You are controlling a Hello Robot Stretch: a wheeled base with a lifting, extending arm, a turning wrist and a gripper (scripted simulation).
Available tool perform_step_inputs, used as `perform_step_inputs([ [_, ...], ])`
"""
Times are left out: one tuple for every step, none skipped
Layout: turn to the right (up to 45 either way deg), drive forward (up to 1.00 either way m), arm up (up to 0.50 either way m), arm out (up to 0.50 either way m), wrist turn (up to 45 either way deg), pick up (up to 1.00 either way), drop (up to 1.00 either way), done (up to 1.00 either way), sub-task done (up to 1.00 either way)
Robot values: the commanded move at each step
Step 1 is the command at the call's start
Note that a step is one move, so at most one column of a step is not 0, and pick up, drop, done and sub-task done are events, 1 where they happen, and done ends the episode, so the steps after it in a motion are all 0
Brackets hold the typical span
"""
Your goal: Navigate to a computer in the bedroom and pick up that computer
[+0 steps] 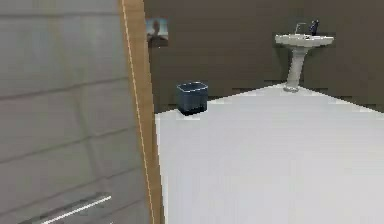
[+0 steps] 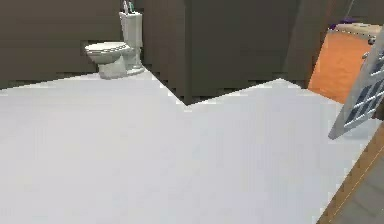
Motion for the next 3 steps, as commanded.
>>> perform_step_inputs([
  [45.0, 0.0, 0.0, 0.0, 0.0, 0.0, 0.0, 0.0, 0.0],
  [45.0, 0.0, 0.0, 0.0, 0.0, 0.0, 0.0, 0.0, 0.0],
  [24.0, 0.0, 0.0, 0.0, 0.0, 0.0, 0.0, 0.0, 0.0],
])
